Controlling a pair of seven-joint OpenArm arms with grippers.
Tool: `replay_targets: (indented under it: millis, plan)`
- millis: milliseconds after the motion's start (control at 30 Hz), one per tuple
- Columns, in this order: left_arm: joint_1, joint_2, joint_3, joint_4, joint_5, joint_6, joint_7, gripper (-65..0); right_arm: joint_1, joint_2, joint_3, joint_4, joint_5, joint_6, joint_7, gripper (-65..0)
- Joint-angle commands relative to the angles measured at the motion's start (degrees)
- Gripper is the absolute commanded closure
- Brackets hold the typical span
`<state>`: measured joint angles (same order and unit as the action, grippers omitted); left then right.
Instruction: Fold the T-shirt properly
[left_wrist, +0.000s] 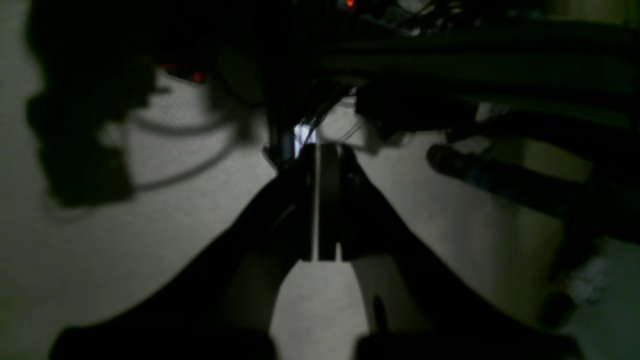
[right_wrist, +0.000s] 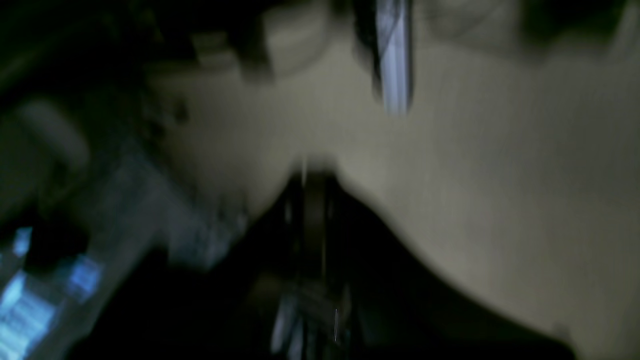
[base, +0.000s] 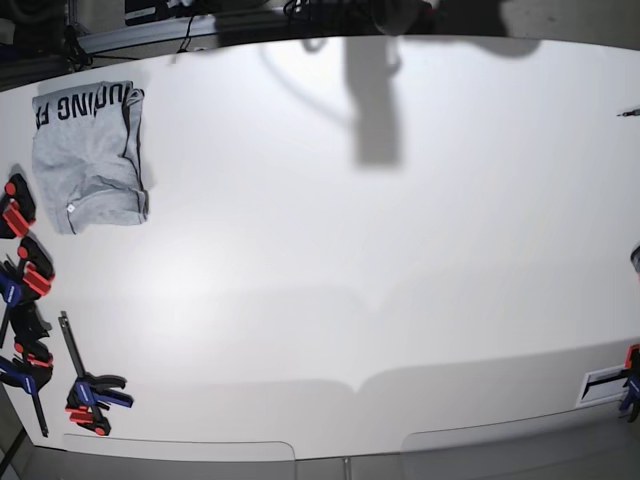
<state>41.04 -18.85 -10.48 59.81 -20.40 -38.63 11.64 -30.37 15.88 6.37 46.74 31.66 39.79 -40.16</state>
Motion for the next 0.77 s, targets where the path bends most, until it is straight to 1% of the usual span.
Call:
replay_targets:
  millis: [0,67,100,133,233,267,333,400,433,467,567,733]
  plan:
    - [-0.98,0.17,0.50,-2.56,1.77,-0.39,-0.90,0.0,2.51,0.52,-1.36,-2.67,-0.63,0.21,0.85,0.0]
    - [-5.05,1.11,1.22,-8.81,5.46,-0.37,-1.07,0.0,8.04,-0.02,-4.37,-8.61,-2.86,-1.77,1.92,0.0]
    - [-6.88,1.33,1.25,-11.82,6.51,-0.33,-1.31,0.0,10.51,-0.44,-5.68,-11.17,-4.76,-3.56,3.45,0.0]
    - [-8.50,1.40,1.22,-14.51,6.93,0.68,-1.53,0.0,12.66,-0.90,-6.73,-13.42,-6.56,-6.29,5.62,0.0]
    - [-12.46,1.40,1.22,-20.79,6.91,7.61,-3.41,0.0,17.73,-1.97,-8.90,-18.88,-11.34,-14.95,13.35,0.0]
    - [-13.42,1.40,1.22,-22.25,6.93,10.10,-4.26,0.0,18.95,-2.27,-9.16,-20.13,-12.37,-17.27,15.13,0.0]
    - [-14.84,1.38,1.20,-24.35,7.15,14.99,-5.77,0.0,20.57,-3.04,-9.18,-21.57,-13.42,-20.28,16.72,0.0]
    - [-15.87,1.53,1.20,-25.40,11.08,19.67,-8.85,0.0,21.38,-3.96,-9.18,-21.92,-13.49,-21.81,17.05,0.0]
    - [-16.15,1.73,1.20,-25.51,13.25,21.33,-10.27,0.0,21.53,-4.35,-9.18,-21.90,-13.25,-22.01,17.05,0.0]
    - [-16.31,1.99,1.22,-25.46,14.53,22.01,-10.93,0.0,21.59,-4.68,-9.16,-21.90,-12.79,-22.16,17.05,0.0]
    - [-16.48,3.19,1.22,-25.31,14.82,21.97,-11.10,0.0,21.62,-5.46,-9.16,-21.90,-9.94,-22.32,16.74,0.0]
    - [-16.46,5.22,1.22,-25.33,14.82,21.94,-11.28,0.0,21.64,-7.67,-9.11,-21.90,-9.86,-22.32,16.79,0.0]
